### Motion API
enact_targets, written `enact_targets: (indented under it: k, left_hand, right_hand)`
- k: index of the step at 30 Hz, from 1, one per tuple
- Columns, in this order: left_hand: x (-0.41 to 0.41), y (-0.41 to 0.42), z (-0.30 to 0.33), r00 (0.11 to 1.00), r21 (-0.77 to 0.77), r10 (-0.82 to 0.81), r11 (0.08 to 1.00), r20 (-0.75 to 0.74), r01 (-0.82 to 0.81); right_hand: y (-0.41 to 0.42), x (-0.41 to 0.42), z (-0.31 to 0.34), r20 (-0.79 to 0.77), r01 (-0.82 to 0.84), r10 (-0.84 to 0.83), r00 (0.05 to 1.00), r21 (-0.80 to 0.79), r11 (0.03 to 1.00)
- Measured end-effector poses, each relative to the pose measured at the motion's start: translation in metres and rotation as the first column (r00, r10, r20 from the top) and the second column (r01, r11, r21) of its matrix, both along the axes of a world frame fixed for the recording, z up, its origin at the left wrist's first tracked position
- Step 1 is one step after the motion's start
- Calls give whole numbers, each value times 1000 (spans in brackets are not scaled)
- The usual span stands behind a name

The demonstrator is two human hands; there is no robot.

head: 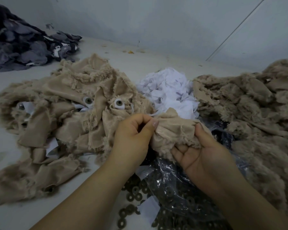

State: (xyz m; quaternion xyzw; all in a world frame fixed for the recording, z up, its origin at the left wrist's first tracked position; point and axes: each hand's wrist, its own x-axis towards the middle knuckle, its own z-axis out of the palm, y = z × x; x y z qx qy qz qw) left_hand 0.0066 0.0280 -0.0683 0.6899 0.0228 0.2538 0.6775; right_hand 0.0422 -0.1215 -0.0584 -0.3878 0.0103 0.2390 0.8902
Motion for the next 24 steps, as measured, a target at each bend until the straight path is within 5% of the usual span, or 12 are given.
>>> enact_targets:
  k: [3, 9, 13, 18, 24]
  left_hand:
    - [0, -2, 1, 998, 37, -55, 998, -21, 56]
    - [-4, -5, 2, 983, 34, -182, 983, -18, 183]
    - [-1, -7, -2, 979, -21, -194, 981, -61, 193]
    - [1, -9, -5, 964, -340, -256, 915, -76, 216]
    - [0, -12, -4, 953, -327, -296, 908, -66, 260]
  right_hand:
    - [-1, 0, 0, -9, -9, 10, 1000, 22, 1000]
    - [0, -10, -3, 207, -83, 105, 973, -112, 990]
    - [3, -9, -3, 115, -51, 59, 992, -69, 996]
    - [5, -7, -4, -35, -63, 61, 998, -37, 997]
    - [4, -7, -7, -11, -48, 47, 999, -77, 996]
